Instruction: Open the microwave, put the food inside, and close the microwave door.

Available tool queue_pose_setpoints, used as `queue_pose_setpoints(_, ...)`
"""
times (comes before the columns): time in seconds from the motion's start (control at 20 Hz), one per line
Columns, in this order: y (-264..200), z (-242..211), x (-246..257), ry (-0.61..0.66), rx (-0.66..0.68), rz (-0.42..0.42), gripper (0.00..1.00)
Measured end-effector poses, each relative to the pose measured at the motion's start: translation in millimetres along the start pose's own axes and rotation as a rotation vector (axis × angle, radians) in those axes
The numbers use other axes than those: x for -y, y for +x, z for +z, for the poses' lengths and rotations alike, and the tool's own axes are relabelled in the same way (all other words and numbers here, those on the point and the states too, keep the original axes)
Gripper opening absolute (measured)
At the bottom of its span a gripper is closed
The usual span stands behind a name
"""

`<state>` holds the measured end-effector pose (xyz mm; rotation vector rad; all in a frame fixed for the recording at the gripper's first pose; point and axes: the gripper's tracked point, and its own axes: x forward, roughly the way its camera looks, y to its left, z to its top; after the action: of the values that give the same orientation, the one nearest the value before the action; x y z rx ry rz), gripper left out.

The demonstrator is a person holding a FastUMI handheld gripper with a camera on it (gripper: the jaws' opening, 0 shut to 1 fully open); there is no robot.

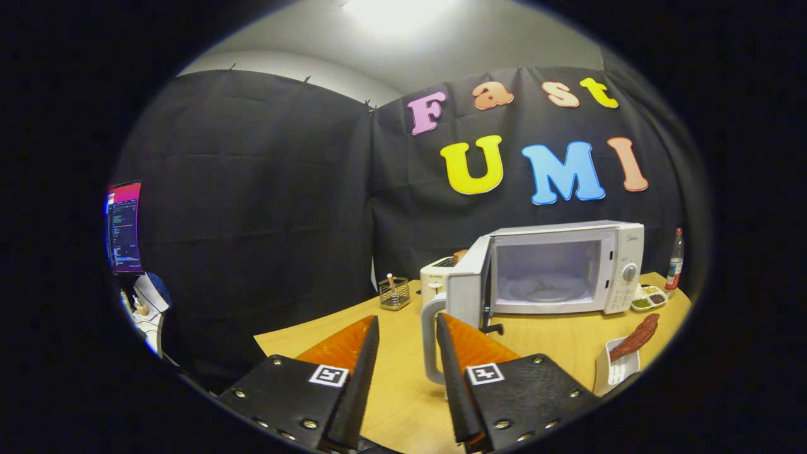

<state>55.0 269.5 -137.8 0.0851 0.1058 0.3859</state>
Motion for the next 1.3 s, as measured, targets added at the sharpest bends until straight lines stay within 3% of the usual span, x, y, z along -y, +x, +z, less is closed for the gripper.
queue_pose_setpoints(0.05, -2.8, -0.1, 7.9, -0.023, 0.002, -0.002, 0.74)
queue_pose_setpoints(0.15, -16.0, 7.0, 32.5, -0.072, 0.020, -0.039, 0.96)
queue_pose_setpoints(0.6, -70.5, 27.3, 175.5, -0.083, 0.081, -0.264, 0.96)
queue_pose_setpoints(0.9, -77.8, -3.3, 278.8, 0.041, 0.040, -0.411, 0.96)
queue_pose_setpoints(1.1, -74.0, -36.6, 326.5, 0.105, -0.003, -0.463, 0.98)
queue_pose_setpoints(1.3, -57.7, -74.8, 351.6, 0.272, -0.046, -0.413, 0.98)
